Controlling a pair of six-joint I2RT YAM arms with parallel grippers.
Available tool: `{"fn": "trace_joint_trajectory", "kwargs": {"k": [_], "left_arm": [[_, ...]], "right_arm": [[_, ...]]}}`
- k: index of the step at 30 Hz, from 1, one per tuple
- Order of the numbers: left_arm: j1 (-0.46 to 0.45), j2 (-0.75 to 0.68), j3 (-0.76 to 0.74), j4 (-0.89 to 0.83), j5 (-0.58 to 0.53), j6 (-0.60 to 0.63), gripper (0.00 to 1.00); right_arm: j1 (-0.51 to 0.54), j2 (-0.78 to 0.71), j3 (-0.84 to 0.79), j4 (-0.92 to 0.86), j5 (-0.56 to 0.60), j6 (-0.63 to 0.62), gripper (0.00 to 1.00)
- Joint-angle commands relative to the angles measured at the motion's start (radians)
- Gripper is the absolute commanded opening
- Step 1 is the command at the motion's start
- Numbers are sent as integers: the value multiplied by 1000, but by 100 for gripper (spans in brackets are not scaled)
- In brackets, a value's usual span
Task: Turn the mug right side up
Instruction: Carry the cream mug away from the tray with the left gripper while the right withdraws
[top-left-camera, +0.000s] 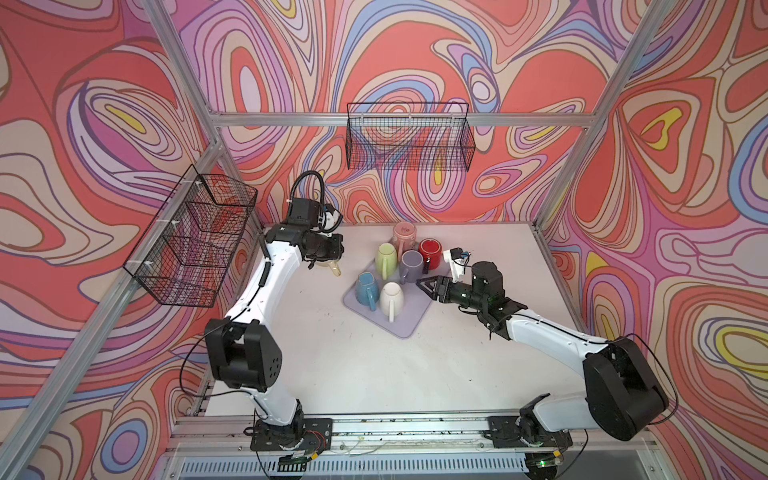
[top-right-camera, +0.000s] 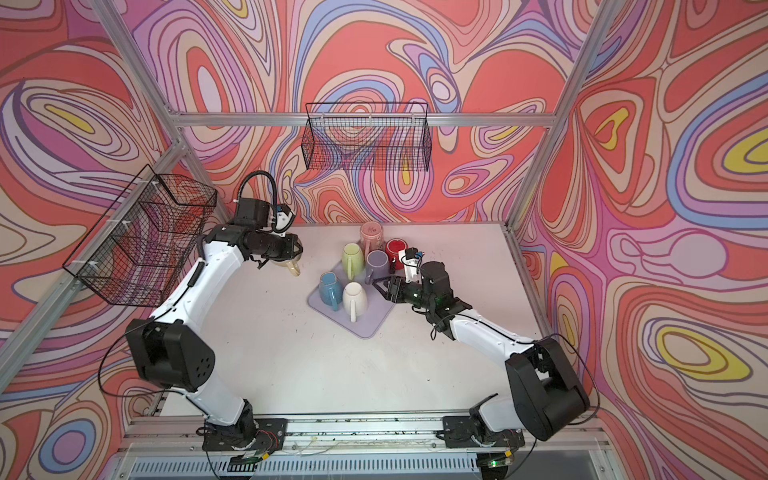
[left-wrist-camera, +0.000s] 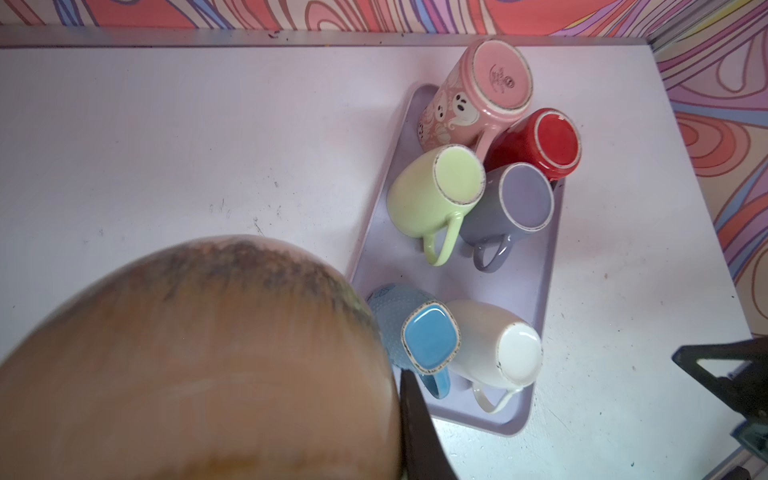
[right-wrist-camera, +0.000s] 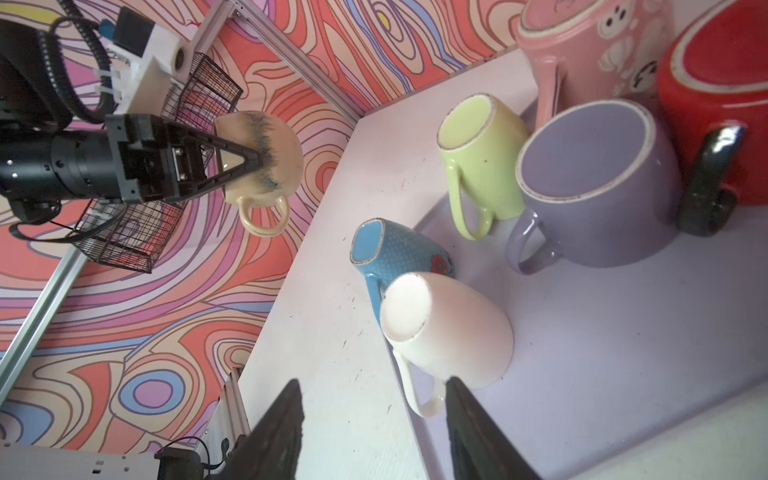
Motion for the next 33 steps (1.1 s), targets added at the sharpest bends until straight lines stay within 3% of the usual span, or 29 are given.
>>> {"fn": "trace_joint_trajectory", "kwargs": {"k": [1, 12, 33], "left_arm": [[22, 102, 166, -76, -19, 84, 0], [87, 413, 533, -222, -25, 112, 0], [156, 610, 663, -257, -76, 145, 0]], "right_arm": [[-1, -32, -50, 21, 31, 15, 57], [-1, -77, -142, 36, 43, 42, 56], [-2, -95, -143, 27, 52, 72, 56]]}}
